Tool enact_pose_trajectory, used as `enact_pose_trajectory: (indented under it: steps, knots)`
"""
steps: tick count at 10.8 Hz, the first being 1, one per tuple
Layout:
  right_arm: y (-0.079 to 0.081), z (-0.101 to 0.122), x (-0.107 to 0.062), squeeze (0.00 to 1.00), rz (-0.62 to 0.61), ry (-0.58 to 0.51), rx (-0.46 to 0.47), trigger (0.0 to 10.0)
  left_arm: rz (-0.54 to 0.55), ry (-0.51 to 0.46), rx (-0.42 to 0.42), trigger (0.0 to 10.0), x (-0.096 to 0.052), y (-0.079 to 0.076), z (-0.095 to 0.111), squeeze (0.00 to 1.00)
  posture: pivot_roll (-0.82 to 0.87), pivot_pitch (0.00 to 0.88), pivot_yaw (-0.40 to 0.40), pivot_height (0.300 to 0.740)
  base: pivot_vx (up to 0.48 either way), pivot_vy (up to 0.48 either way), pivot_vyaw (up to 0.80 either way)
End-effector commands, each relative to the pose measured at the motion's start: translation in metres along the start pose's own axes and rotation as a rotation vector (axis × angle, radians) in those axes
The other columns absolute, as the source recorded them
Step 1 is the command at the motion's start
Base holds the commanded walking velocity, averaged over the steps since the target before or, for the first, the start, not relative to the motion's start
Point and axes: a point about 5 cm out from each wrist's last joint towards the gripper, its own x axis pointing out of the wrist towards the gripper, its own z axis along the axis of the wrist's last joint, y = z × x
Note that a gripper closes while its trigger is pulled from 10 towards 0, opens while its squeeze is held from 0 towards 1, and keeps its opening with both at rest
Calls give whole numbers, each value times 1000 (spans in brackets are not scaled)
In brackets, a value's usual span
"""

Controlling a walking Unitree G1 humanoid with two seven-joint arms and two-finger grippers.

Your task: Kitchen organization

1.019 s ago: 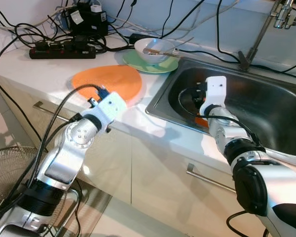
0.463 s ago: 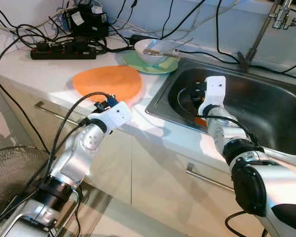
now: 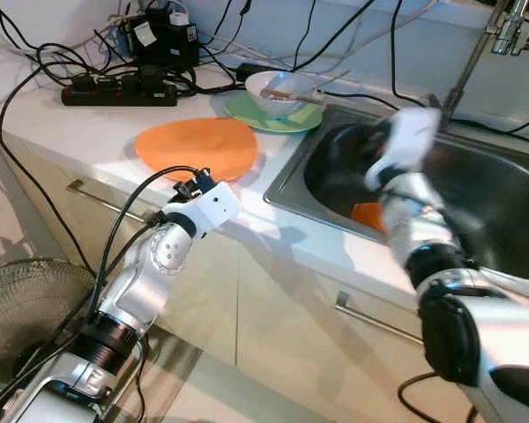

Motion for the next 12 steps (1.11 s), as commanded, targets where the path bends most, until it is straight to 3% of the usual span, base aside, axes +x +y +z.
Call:
enact_pose_trajectory:
  steps: [1,5,8,10,12]
  knots:
    - [-3,-4,-9,0,-4,-50,6,10000,-41,41,4,10000,-2,-12,-9,0,238,24,-67,725,0,0,0]
    - [-3,-33,-50,0,-15,-96,-1,10000,-22,57,-1,10000,-6,-9,-16,0,237,46,-67,725,0,0,0]
    - [3,-24,-62,0,-3,-149,1,10000,-16,77,-5,10000,-11,-9,-23,0,228,50,-64,725,0,0,0]
    - [4,-37,-76,0,-5,-104,-10,10000,-14,89,-2,10000,-13,-11,-28,0,228,51,-60,725,0,0,0]
    - [8,-46,-86,0,-18,-55,2,10000,-20,119,78,10000,-14,-9,-35,0,225,54,-56,725,0,0,0]
